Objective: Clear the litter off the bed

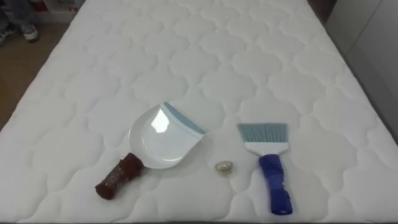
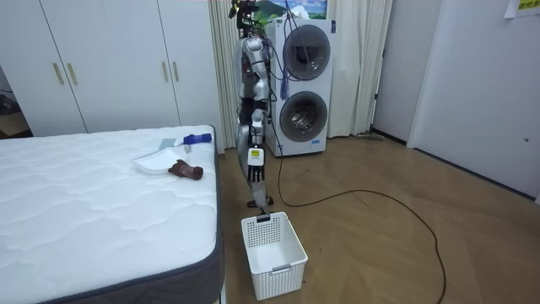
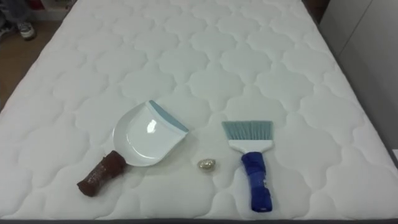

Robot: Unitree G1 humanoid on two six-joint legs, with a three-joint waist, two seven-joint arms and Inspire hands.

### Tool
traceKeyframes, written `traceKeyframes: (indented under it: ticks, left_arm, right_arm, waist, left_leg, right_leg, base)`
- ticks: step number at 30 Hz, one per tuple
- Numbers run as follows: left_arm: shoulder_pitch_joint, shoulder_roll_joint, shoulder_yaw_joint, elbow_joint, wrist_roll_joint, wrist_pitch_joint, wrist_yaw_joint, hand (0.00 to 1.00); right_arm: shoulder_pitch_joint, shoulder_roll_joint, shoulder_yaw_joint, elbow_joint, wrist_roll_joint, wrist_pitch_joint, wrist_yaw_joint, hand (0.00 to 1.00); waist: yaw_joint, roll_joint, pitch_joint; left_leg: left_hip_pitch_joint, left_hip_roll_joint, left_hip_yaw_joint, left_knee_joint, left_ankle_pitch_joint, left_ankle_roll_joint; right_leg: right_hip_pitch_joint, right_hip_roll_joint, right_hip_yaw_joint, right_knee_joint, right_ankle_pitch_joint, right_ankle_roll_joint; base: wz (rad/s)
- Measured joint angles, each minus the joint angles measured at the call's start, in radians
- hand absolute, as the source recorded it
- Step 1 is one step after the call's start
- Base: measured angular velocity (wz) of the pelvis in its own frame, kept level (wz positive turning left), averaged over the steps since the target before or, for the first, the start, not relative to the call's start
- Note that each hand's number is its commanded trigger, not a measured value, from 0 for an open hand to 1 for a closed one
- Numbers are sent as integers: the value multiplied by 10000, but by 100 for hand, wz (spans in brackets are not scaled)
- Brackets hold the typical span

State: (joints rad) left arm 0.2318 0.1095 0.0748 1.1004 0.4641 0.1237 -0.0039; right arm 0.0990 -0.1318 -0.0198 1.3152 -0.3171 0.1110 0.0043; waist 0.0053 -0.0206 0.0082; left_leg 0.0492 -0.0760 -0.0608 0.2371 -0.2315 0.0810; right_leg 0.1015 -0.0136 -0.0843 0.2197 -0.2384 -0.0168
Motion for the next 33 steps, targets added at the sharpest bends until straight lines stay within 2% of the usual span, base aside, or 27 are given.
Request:
traceKeyframes:
  ticks: [4,8,10,14,16,17,18,24,28,30,33]
  left_arm:
    - [-45,-11,39,-18,3,-29,423,0]
    - [-118,25,477,-263,-338,-291,1069,0]
    - [-149,28,769,-527,-420,-514,1488,0]
    - [-332,43,1198,-883,-1326,-1148,2661,0]
    - [-306,34,1288,-1320,-1608,-1335,2976,0]
    - [-251,34,1296,-1782,-1799,-1433,3163,0]
    - [-239,35,1328,-2098,-1882,-1687,3378,0]
    - [-258,37,1330,-2969,-1891,-2477,4309,0]
    - [-273,45,1077,-3895,-1879,-2596,4638,0]
    - [-328,86,1037,-4580,-1884,-2889,4918,0]
    - [-525,227,908,-4890,-1879,-3275,5133,0]
  right_arm:
    - [-19,0,-8,-13,46,-11,-14,0]
    - [-37,-22,-2,-2,154,-111,-53,0]
    - [-89,-76,-3,5,243,-159,-63,0]
    - [-128,-293,-17,48,427,-653,-189,0]
    - [-109,-308,-23,46,361,-791,-271,0]
    - [-104,-308,-32,43,363,-863,-292,0]
    - [-104,-316,-47,31,363,-947,-353,0]
    - [-172,-351,-67,-8,429,-1484,-487,0]
    - [-197,-379,-49,1,517,-1713,-465,0]
    - [-244,-381,-49,-7,773,-1908,-456,0]
    - [-241,-381,-51,-20,955,-2138,-438,0]
  waist:
    - [16,17,0]
    - [29,3,-6]
    - [43,-9,-3]
    - [24,-28,-17]
    - [25,-8,-48]
    - [21,-72,-67]
    - [40,-54,-74]
    - [49,37,-58]
    - [-3,16,-38]
    - [-1,24,-35]
    - [3,55,-29]
  left_leg:
    - [-39,-5,6,1,0,0]
    - [-47,-6,45,-6,2,0]
    - [-49,-9,42,-19,3,1]
    - [-21,-21,20,-44,5,1]
    - [-22,-22,-7,-37,5,0]
    - [-17,-23,-36,-33,6,-2]
    - [-21,-23,-52,-35,6,-3]
    - [-33,-27,-56,-37,6,-3]
    - [-8,-50,-132,-38,7,-2]
    - [1,-47,-156,-36,8,-2]
    - [26,-45,-147,-56,8,-2]
  right_leg:
    - [-20,-4,11,-89,0,-1]
    - [29,-6,-7,-200,-2,-1]
    - [28,-6,-8,-202,-2,-1]
    - [112,-2,-29,-336,5,2]
    - [123,-2,-73,-337,7,1]
    - [108,-3,-109,-332,8,-1]
    - [107,-5,-129,-331,12,-6]
    - [156,-14,-163,-339,33,1]
    - [208,-36,-292,-364,34,3]
    - [203,-33,-293,-371,34,3]
    - [201,-31,-294,-394,34,3]
  base:
    - [0]
    - [0]
    - [0]
    - [1]
    - [7]
    - [8]
    - [7]
    - [0]
    - [7]
    - [0]
    - [0]
